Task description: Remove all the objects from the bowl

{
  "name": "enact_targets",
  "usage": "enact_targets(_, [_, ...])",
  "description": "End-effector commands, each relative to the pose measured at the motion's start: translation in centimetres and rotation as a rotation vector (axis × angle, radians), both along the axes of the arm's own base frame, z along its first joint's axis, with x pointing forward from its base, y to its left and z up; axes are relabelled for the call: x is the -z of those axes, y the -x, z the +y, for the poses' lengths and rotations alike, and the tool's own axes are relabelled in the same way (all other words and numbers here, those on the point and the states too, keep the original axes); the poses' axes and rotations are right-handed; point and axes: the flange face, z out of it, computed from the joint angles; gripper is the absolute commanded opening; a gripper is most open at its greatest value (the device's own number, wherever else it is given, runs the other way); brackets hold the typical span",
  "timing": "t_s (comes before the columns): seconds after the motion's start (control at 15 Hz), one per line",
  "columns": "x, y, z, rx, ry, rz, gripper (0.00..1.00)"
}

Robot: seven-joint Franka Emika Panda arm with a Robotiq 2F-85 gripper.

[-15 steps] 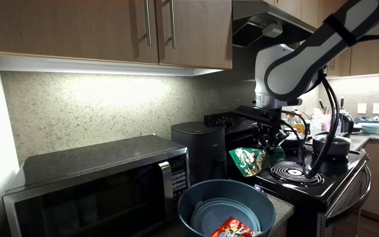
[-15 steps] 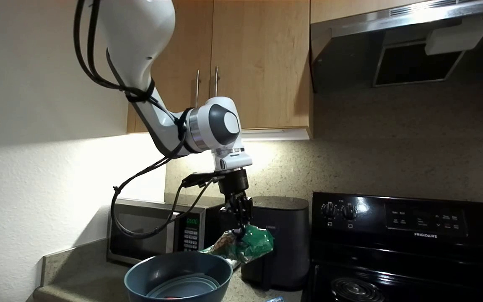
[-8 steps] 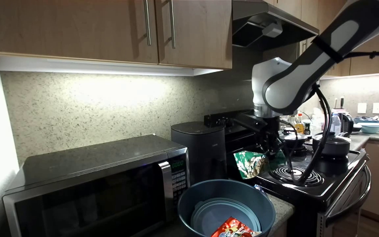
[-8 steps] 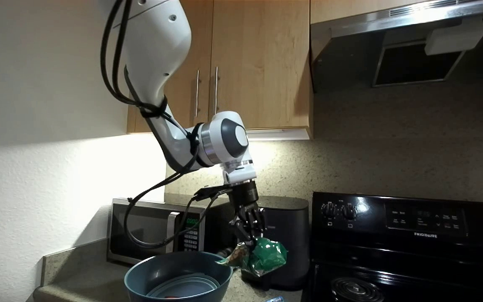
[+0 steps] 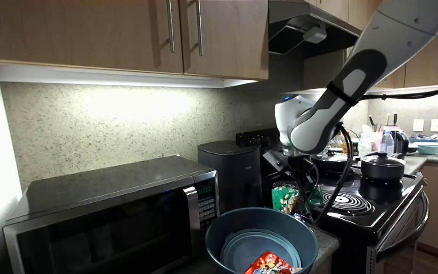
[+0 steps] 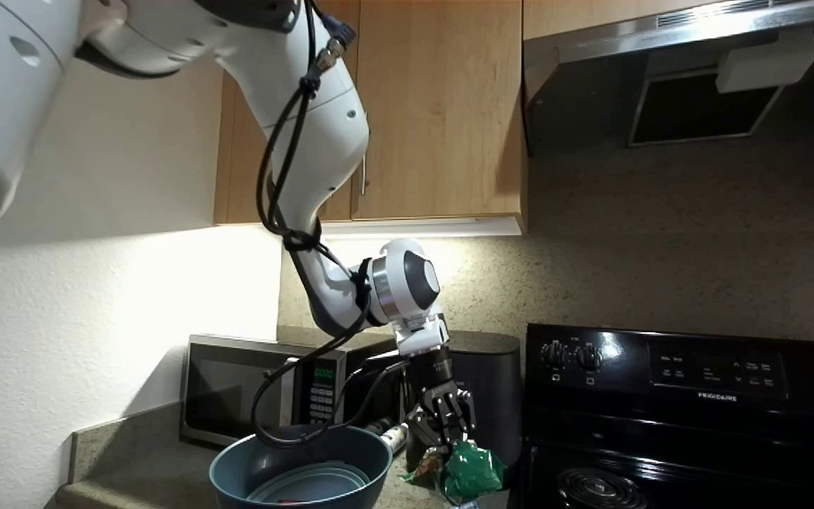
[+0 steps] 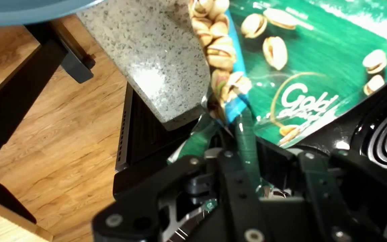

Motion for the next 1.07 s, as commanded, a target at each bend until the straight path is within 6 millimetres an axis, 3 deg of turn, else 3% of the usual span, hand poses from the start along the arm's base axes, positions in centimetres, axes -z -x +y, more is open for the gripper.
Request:
enact_targets(0.0, [1.5,-2.2,0.4,0.015,0.03,0.007,0.07])
enact_targets(0.07, [1.8,-2.5,0.6,0.005,0.032,0.012,0.08])
enact_targets(0.13, [2.1,-2.9,0.6,0.001,0.036,0.016,0.37])
enact_targets(0.2, [2.3,-3.1,0.7,-0.005,0.039,0.016,0.38])
enact_targets(0.53, [1.5,-4.0,0.7,0.005,0.041,0.002,0.7])
enact_targets(0.73, [-1.4,-3.0,2.0,-0.017,0.056,0.012,0.88])
enact_targets(0.87, [-3.8,-1.8,3.9,-0.109,0.032,0.027,0.98])
enact_targets(1.0, [-6.3,-0.9,6.2,-0.222,-0.014,0.052,1.0])
